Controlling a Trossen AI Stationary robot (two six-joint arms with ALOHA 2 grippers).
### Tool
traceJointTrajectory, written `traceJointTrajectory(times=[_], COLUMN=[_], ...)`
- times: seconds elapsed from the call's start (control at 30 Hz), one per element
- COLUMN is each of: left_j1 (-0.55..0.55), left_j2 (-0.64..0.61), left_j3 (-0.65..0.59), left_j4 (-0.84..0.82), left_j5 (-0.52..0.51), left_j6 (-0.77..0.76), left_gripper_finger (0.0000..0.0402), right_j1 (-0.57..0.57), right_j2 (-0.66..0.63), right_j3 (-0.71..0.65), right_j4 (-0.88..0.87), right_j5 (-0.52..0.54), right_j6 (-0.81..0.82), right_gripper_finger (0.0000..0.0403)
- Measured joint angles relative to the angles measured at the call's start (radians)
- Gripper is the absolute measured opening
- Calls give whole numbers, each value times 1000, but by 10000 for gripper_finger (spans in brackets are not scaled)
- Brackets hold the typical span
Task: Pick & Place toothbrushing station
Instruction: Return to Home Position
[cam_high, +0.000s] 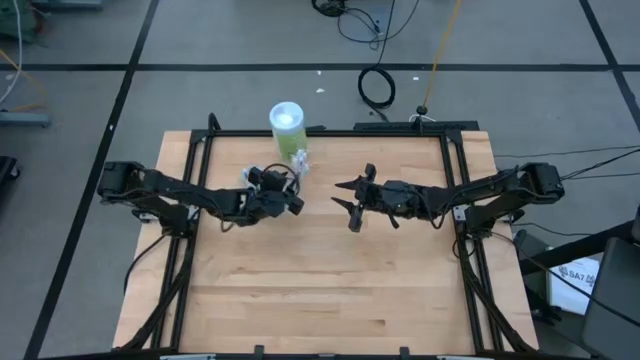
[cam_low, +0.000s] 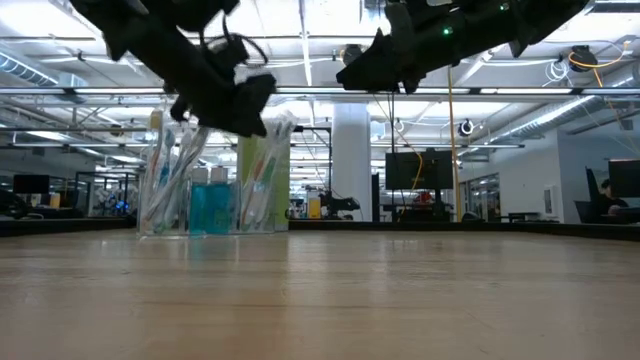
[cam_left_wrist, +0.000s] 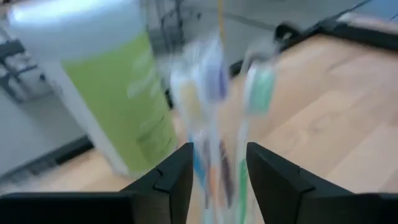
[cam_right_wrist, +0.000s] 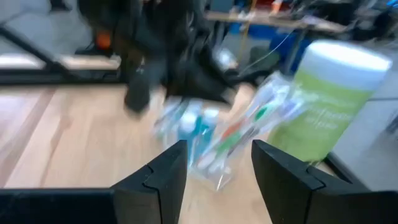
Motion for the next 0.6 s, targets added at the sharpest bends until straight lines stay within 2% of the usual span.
traceJointTrajectory(times=[0.2, 0.33, 0.47, 0.6], left_j1=[-53, -91, -128, -167], left_j2=[-169, -295, -426, -582], left_j3=[0, 0, 0, 0], left_j4=[-81, -132, -189, -266], left_j5=[1, 40, 79, 120], left_j6=[91, 170, 220, 257], left_gripper_finger=[130, 115, 103, 97], right_j1=[1, 15, 36, 54], right_j2=[-121, -223, -314, -418], right_j3=[1, 1, -4, -77], right_j4=[-210, -373, -524, -515], right_j5=[-14, -15, -24, -76], right_j6=[29, 60, 129, 114], right_gripper_finger=[171, 163, 134, 88])
